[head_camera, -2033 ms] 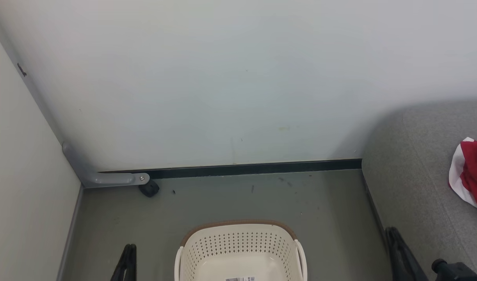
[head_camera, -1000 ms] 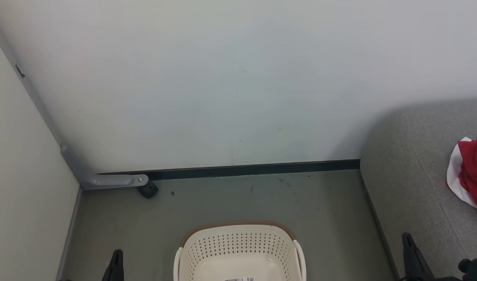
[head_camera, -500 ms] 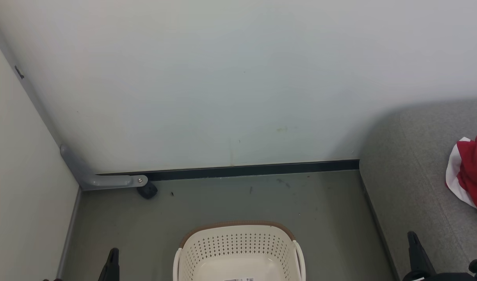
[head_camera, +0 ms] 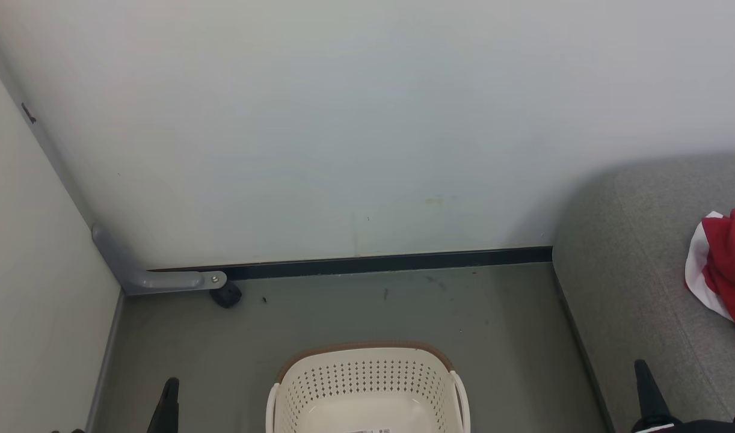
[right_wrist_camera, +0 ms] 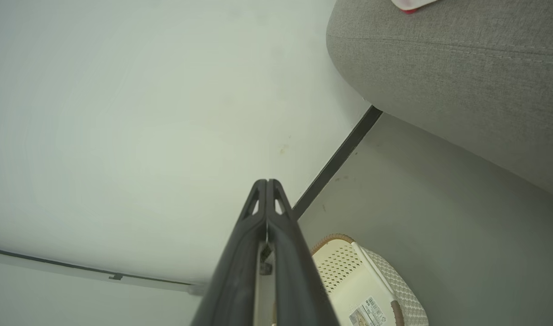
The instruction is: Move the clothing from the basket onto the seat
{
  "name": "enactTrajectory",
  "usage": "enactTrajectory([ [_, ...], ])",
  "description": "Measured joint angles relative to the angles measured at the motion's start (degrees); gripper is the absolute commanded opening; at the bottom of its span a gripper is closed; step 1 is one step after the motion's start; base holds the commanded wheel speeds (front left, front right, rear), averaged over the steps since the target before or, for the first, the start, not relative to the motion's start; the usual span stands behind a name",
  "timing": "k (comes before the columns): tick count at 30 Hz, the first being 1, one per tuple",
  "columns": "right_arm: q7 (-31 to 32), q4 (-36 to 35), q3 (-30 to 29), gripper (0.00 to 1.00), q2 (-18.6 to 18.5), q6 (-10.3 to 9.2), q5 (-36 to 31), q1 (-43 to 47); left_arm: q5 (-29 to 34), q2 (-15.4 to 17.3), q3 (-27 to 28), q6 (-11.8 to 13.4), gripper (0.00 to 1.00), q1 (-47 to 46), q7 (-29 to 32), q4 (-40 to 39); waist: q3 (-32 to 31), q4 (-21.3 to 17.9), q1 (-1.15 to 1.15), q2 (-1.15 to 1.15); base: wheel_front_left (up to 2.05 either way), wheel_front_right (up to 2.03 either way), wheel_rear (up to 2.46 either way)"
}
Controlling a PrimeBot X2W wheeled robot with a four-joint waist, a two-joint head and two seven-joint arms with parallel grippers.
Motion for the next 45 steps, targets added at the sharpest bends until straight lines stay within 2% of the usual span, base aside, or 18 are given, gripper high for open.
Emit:
enactTrajectory([
  [39, 7.56, 3.6, -9.34, 0.0, 4.52, 5.24, 25.96, -2.51, -23.76, -3.76, 8.26, -5.35, 0.0, -4.38, 7.75, 4.57, -0.31, -0.37, -0.01, 0.0, 0.0, 0.0, 0.0],
  [45, 7.98, 3.71, -9.64, 0.0, 4.66, 5.55, 26.63, -3.07, -25.05, -3.99, 8.47, -5.73, 0.0, -4.45, 7.99, 4.75, -0.31, -0.38, -0.01, 0.0, 0.0, 0.0, 0.0],
])
